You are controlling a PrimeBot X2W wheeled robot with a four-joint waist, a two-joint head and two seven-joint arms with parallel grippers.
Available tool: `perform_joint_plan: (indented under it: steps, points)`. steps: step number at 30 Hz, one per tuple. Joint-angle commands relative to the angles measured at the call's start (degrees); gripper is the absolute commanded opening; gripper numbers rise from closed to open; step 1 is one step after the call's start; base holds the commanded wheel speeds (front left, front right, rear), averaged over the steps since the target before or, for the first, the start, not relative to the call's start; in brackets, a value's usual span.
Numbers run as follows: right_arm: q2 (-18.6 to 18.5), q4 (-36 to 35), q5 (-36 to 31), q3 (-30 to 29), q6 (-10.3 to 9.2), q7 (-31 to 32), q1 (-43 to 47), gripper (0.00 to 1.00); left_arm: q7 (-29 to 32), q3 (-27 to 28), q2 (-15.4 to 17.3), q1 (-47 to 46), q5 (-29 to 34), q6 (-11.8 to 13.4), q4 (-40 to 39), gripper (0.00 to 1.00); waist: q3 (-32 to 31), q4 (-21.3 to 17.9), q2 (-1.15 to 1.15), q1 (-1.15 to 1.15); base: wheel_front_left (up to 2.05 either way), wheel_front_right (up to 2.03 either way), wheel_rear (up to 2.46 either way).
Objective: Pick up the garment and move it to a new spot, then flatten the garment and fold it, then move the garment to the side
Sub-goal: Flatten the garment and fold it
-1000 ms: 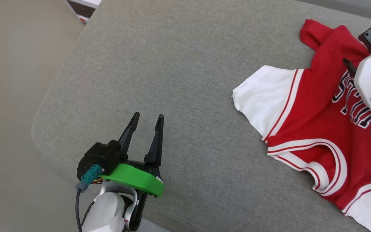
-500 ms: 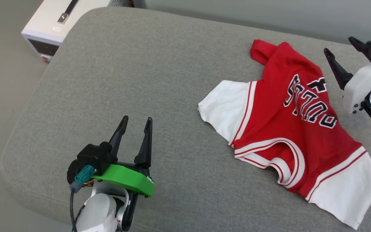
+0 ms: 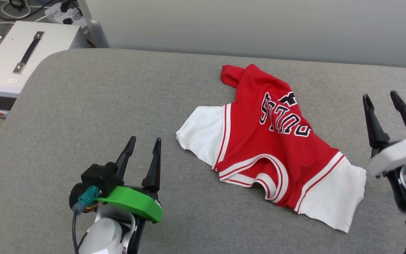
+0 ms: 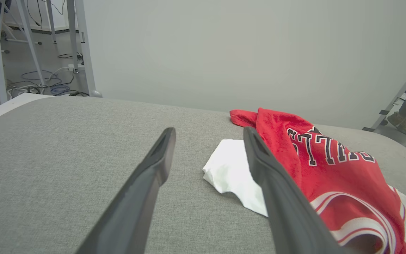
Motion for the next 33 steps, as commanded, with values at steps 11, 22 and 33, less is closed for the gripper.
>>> perform_joint_plan:
  steps: [11,22,33]
  points:
    - [12.9,-17.9,-8.9,-13.9,-0.05,2.2,22.3,1.0,-0.3,-0.8,0.7,4.8,-2.9,-0.2,0.3,1.0,-4.6,-4.5,0.0,0.0,0.0,0.0,0.0]
    - [18.8,-23.2,-10.9,-16.5,-0.05,3.1,29.9,1.0,-0.3,2.0,-0.5,9.3,-3.0,-0.2,-1.5,1.0,-4.6,-6.0,0.0,0.0,0.0,0.0,0.0]
    - [18.9,-25.4,-11.1,-15.7,-0.05,5.2,29.3,1.0,4.3,0.1,3.0,3.8,-2.4,-0.2,1.2,1.0,-2.3,-9.1,0.0,0.0,0.0,0.0,0.0]
